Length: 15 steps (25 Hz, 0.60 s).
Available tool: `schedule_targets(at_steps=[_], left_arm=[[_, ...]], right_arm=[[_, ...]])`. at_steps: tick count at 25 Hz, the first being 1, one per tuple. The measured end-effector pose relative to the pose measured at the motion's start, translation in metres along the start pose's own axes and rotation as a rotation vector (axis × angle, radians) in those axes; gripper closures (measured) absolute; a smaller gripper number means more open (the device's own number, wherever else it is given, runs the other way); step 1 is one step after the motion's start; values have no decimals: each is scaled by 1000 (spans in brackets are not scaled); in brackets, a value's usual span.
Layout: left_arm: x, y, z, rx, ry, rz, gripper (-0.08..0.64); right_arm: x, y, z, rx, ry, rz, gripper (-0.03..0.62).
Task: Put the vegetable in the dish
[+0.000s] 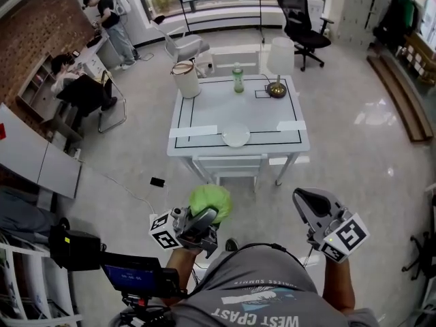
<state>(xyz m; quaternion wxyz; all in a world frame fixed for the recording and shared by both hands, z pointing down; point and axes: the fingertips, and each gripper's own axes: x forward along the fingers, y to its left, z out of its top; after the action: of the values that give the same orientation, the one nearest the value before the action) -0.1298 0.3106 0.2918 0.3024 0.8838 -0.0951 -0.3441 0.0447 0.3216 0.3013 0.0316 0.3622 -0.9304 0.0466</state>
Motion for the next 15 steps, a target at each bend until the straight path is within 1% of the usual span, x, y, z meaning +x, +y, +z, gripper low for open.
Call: schedule_targets(at_steps=[7, 12, 15], left_arm=[[-22, 27, 39, -23, 5, -15, 249], [-28, 45, 51, -45, 4, -8, 249], [-24, 58, 51, -61, -5, 0, 249]], right_arm=[[50, 13, 4, 3, -9, -10, 583], [69, 14, -4, 14, 22, -7, 583], [73, 0, -5, 41, 28, -11, 583]])
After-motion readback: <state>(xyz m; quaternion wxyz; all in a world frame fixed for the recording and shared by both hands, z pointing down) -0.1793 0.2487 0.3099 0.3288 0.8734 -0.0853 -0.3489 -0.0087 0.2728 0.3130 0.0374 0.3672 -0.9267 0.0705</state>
